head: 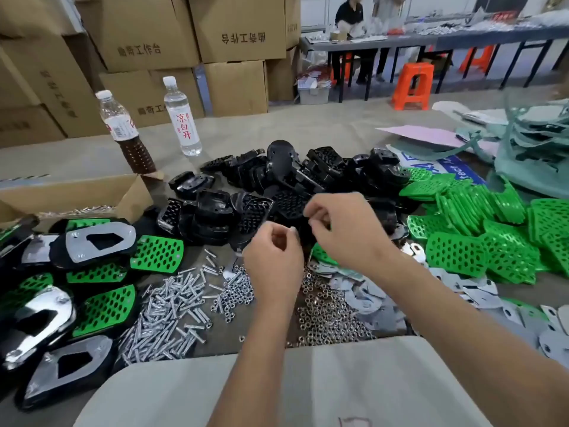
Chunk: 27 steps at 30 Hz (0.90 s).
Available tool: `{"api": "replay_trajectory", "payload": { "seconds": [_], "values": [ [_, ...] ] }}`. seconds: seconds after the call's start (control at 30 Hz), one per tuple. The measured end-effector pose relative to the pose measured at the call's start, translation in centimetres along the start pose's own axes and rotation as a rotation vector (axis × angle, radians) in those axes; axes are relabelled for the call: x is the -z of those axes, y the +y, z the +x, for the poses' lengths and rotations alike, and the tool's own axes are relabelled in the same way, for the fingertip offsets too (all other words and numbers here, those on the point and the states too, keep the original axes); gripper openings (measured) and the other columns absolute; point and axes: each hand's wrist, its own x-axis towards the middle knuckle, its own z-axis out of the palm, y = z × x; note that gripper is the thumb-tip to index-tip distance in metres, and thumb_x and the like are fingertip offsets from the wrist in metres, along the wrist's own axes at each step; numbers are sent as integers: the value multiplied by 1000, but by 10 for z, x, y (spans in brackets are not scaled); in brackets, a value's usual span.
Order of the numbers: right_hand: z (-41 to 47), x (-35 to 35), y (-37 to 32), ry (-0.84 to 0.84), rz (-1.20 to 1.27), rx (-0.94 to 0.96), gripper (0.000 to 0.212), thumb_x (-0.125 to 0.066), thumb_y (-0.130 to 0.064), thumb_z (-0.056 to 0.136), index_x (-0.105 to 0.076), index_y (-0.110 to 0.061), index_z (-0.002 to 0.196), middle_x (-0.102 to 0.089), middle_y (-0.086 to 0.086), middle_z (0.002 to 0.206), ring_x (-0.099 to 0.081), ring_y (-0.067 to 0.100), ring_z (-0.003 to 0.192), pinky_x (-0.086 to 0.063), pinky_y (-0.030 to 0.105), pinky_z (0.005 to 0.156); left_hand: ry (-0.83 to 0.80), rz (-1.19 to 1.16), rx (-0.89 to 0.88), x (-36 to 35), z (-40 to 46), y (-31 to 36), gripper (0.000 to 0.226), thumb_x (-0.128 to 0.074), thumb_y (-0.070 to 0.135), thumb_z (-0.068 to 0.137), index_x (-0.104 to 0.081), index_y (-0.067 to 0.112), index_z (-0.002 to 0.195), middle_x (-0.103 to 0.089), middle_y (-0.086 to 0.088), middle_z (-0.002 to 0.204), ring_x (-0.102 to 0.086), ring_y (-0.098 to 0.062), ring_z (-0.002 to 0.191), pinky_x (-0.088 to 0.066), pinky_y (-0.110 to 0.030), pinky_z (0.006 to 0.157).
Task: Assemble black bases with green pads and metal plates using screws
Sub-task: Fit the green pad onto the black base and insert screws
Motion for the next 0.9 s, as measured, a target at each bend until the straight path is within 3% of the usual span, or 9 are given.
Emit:
{"api": "replay_trajectory", "payload": {
  "seconds": [0.1, 0.27, 0.33, 0.43, 0.5, 0.57, 0.67, 0.77, 0.9],
  "values": [
    [37, -24, 1, 21, 99, -29, 20, -61, -5, 87, -77, -15, 95, -75, -3, 87, -68, 18, 83, -56, 38, 82, 143, 64, 20, -3, 15, -8, 14, -68, 21, 92, -66, 21, 78, -66, 10, 69, -62, -5, 69, -49, -33, 65],
    [84, -47, 1, 31, 12, -27, 20, -58, -8, 87, -75, -16, 95, -74, 3, 96, -66, 26, 94, -53, 37, 83, 217, 76, 50, -4, 33, -10, 12, -66, 17, 91, -65, 21, 80, -64, 6, 72, -63, -29, 87, -52, -43, 75],
    [100, -55, -4, -6, -111, 57, 22, -57, -8, 86, -74, -17, 97, -72, 4, 99, -60, 29, 102, -51, 38, 87, 274, 88, 87, -2, 43, -9, 15, -66, 21, 90, -61, 22, 77, -62, 9, 68, -63, -25, 80, -49, -36, 68],
    [124, -64, -15, -119, -299, 192, 22, -61, -11, 85, -75, -19, 100, -66, 3, 100, -48, 28, 110, -48, 39, 83, 428, 81, -118, 1, 45, 9, 25, -66, 22, 90, -53, 20, 68, -51, 10, 55, -52, -8, 54, -31, -14, 51],
    [141, -70, -17, -104, -357, 169, 22, -60, -17, 88, -73, -17, 106, -63, 7, 109, -44, 30, 117, -44, 40, 84, 495, 30, -289, 3, 53, 25, 27, -63, 18, 89, -49, 17, 65, -44, 8, 51, -41, -14, 47, -30, -15, 52],
    [160, -75, -13, -61, -422, 67, 27, -61, -19, 92, -65, -16, 118, -55, 12, 129, -38, 33, 131, -43, 44, 93, 530, -33, -275, 4, 77, 33, 24, -61, 17, 88, -51, 14, 67, -47, 7, 53, -43, -17, 52, -33, -16, 56],
    [186, -76, -3, -172, -412, -59, 63, -70, -20, 90, -43, -19, 147, -20, 21, 163, -14, 38, 152, -38, 50, 110, 467, -82, -1, 1, 111, 31, 15, -60, 18, 90, -62, 13, 76, -57, 10, 62, -54, -8, 63, -41, -28, 65],
    [200, -77, 7, -342, -247, -175, 101, -82, -36, 85, -18, -31, 162, 6, 22, 169, -6, 46, 155, -32, 54, 118, 361, -61, 25, -9, 115, 12, 16, -60, 18, 92, -61, 15, 75, -58, 11, 64, -55, -2, 62, -34, -19, 58],
    [193, -85, 15, -242, -130, -226, 84, -76, -27, 84, -33, -35, 156, -29, 17, 156, -34, 44, 140, -41, 46, 110, 261, 54, -132, -13, 115, -10, 20, -59, 21, 91, -58, 17, 72, -56, 10, 60, -55, -2, 61, -37, -11, 56]
  ]
}}
